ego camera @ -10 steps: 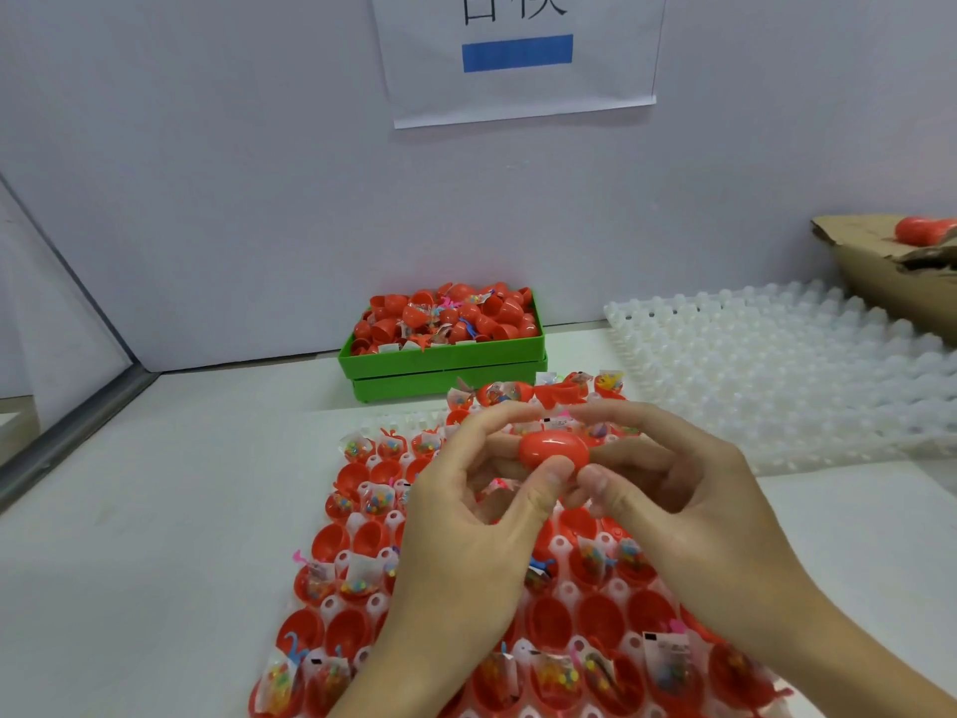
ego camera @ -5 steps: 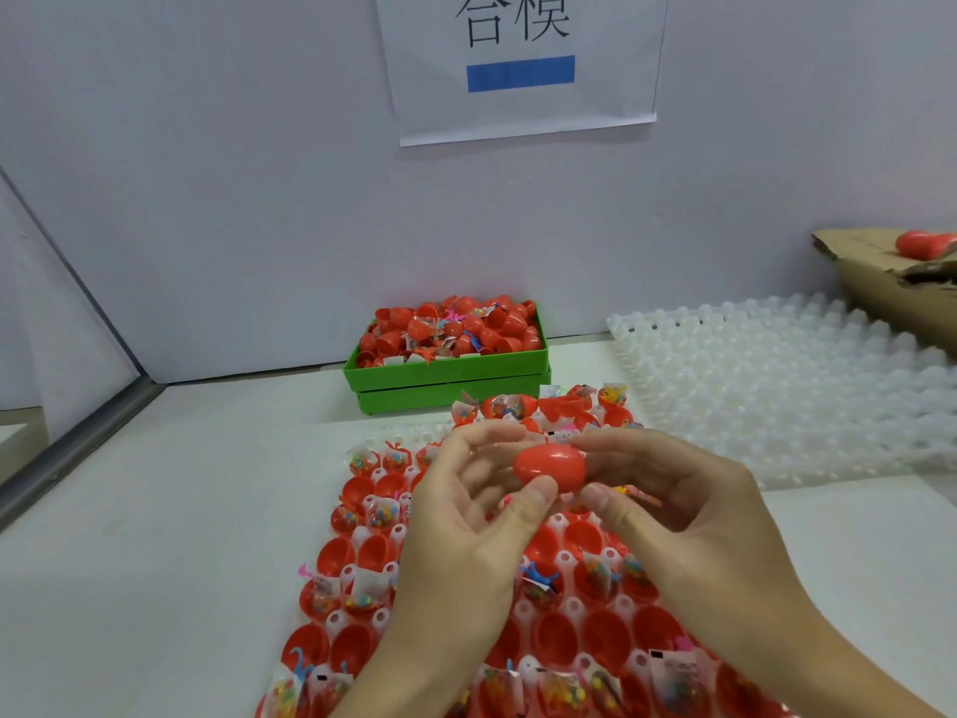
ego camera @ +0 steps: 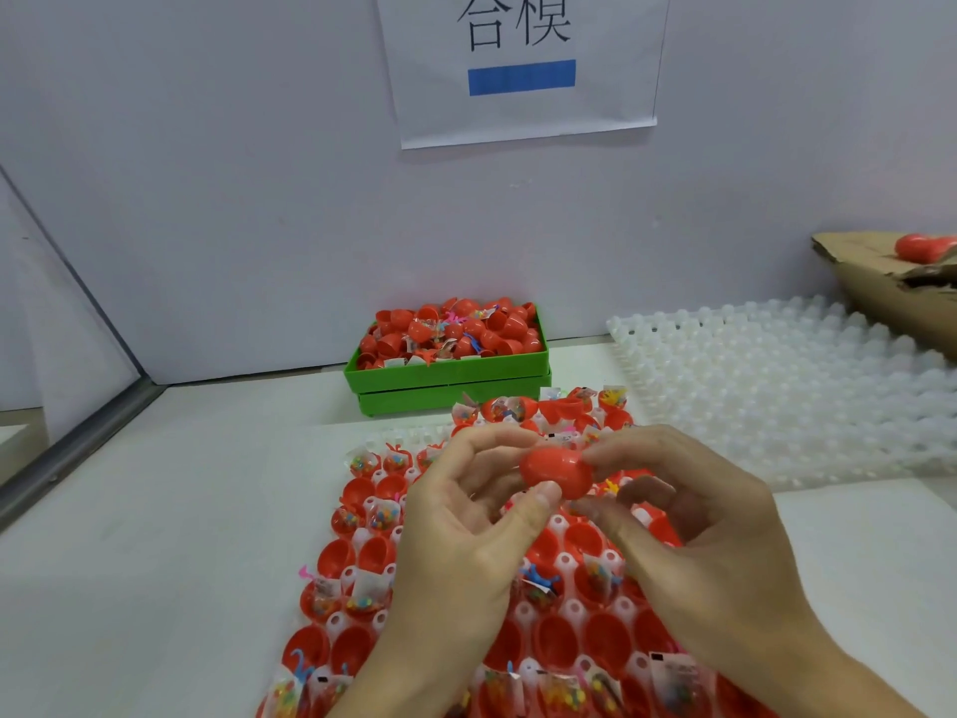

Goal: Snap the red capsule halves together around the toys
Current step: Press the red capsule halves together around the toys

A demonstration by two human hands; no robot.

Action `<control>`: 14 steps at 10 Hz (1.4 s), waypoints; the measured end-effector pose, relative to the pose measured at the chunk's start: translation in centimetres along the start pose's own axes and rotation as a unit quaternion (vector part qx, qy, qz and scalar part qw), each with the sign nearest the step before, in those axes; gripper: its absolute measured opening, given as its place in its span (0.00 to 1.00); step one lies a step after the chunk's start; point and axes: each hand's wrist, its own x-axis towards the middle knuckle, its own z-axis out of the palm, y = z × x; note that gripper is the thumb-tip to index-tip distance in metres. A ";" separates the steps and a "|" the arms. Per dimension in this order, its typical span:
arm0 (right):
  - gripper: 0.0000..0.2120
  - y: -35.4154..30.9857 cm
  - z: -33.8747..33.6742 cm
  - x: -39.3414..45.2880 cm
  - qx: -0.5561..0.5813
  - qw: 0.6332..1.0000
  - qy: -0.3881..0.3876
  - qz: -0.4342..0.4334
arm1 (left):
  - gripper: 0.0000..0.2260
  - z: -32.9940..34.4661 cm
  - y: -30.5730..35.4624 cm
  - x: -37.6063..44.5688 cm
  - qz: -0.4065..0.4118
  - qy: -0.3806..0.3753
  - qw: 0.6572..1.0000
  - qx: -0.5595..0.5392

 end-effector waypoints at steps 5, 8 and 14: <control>0.09 0.0 -2.1 2.0 0.270 0.903 0.004 0.333 | 0.12 -0.3 0.6 0.0 0.001 -0.009 0.989 0.148; 0.09 4.6 -8.7 10.8 0.360 0.830 0.177 0.387 | 0.12 -1.6 -0.7 0.8 0.031 0.009 0.981 0.190; 0.14 10.6 -18.1 19.7 0.229 0.835 0.274 0.418 | 0.17 0.2 0.6 4.6 -0.252 -0.089 0.958 0.105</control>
